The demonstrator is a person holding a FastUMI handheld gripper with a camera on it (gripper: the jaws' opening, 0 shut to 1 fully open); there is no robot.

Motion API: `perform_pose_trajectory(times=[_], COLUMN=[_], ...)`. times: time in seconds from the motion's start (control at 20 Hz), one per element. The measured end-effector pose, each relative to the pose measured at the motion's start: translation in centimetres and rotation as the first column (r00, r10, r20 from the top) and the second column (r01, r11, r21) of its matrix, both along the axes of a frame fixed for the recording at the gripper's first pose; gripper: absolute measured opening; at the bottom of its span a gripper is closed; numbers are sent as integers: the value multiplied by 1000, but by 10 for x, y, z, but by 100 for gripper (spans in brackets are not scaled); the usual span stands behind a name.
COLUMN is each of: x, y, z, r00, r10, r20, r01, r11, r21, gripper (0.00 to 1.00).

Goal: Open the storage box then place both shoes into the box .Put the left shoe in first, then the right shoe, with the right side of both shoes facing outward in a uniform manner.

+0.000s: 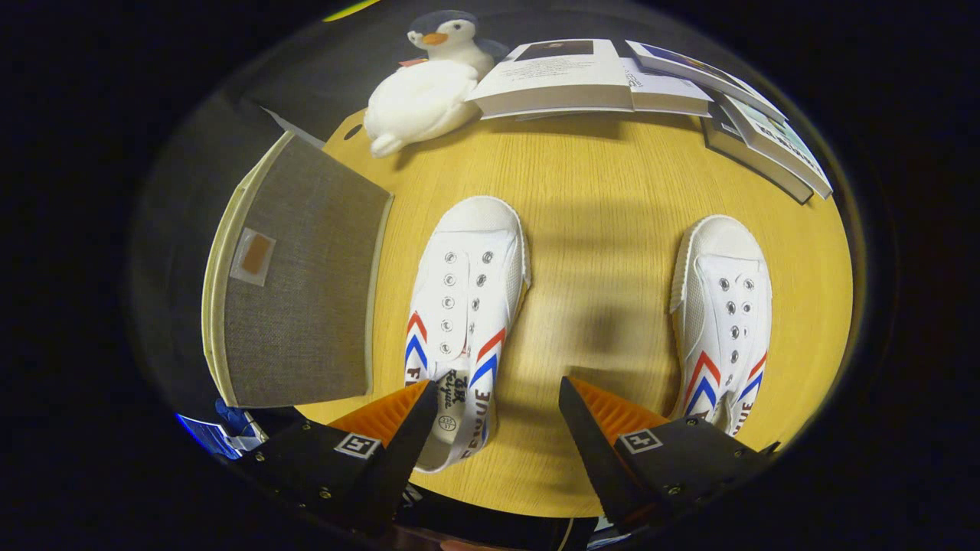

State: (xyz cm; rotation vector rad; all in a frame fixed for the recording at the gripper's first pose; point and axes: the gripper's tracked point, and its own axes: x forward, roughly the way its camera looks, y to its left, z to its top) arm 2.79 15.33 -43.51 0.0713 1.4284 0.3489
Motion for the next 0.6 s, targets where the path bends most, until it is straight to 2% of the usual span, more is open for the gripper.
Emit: perform_pose_trajectory(times=[0.1, 0.2, 0.25, 0.3, 0.35, 0.45, 0.5, 0.55, 0.6], x=[5, 10, 9, 7, 6, 7, 8, 5, 6], y=[6, 2, 4, 10, 22, 17, 18, 17, 15], z=[-7, -18, -21, -23, -20, -22, -18, -18, -16], r00=[1000, 1000, 999, 999, 998, 997, 999, 999, 999], r10=[-10, 22, 41, 44, 48, 70, 38, 29, 19], r20=[-14, -7, -14, -22, -29, -21, -26, -35, -48], r01=[10, -22, -41, -45, -47, -70, -38, -29, -19], r11=[1000, 999, 998, 998, 999, 997, 999, 1000, 1000], r21=[2, -47, -53, -35, 13, -18, -5, 5, 12], gripper=[97, 93, 84, 83, 62, 22, 22, 10, 10])
